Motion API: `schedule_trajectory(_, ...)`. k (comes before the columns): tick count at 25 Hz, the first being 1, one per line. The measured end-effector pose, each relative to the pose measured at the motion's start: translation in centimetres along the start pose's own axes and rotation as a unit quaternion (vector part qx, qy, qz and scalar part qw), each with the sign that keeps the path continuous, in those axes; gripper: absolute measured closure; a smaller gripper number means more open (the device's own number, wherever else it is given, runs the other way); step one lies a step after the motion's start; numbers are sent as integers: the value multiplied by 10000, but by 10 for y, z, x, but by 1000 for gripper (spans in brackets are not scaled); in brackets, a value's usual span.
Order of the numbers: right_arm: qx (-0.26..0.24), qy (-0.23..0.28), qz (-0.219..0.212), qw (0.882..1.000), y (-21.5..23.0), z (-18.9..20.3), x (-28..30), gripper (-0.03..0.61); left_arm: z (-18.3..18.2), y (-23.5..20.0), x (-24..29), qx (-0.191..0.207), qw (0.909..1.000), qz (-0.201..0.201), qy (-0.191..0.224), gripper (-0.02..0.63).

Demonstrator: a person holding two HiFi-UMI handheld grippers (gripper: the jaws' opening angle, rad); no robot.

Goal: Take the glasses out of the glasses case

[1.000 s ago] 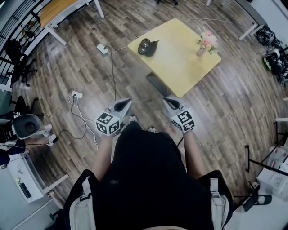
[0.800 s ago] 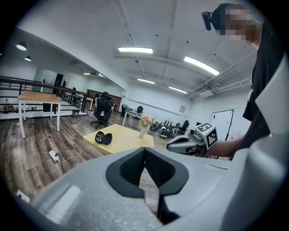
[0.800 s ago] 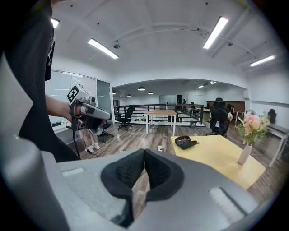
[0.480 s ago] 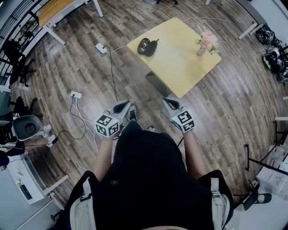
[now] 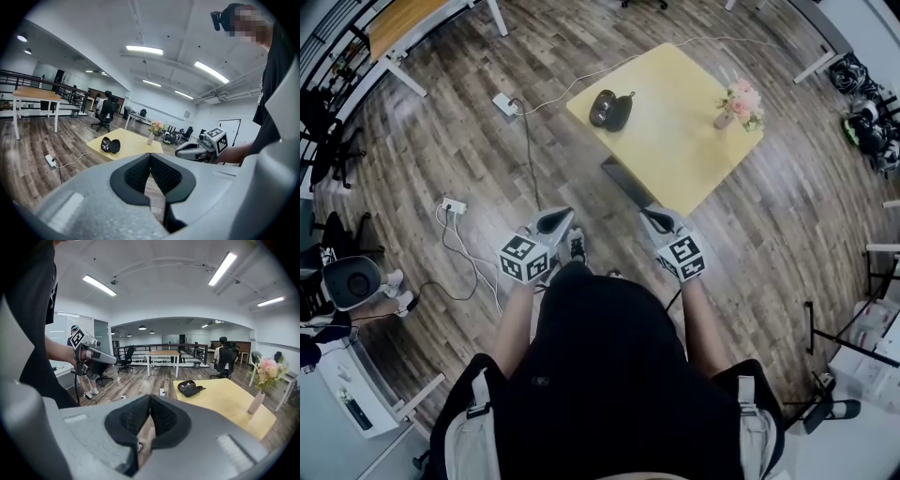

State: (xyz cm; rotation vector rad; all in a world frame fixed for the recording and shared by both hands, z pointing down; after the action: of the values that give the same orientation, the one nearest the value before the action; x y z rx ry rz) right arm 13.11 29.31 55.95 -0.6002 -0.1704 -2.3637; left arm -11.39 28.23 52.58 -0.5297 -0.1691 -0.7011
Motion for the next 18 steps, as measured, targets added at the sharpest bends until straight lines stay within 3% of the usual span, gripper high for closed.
schedule_trajectory(18,79,-209,280,9994,38,-47,113,574,-65,-126,32,96,9989,447,-139,603)
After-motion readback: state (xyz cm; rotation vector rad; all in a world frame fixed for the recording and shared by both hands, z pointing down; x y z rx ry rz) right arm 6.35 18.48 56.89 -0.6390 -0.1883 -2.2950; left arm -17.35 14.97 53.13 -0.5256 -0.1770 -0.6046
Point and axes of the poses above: the fingertips, and each gripper's own axes: x forward along the fingers, y to its right, z out of its underside, the point moved 6 cm from there along -x, backward along the fingers, and after that the axes turned 5 degrees about -x, right-handed, at the moved point
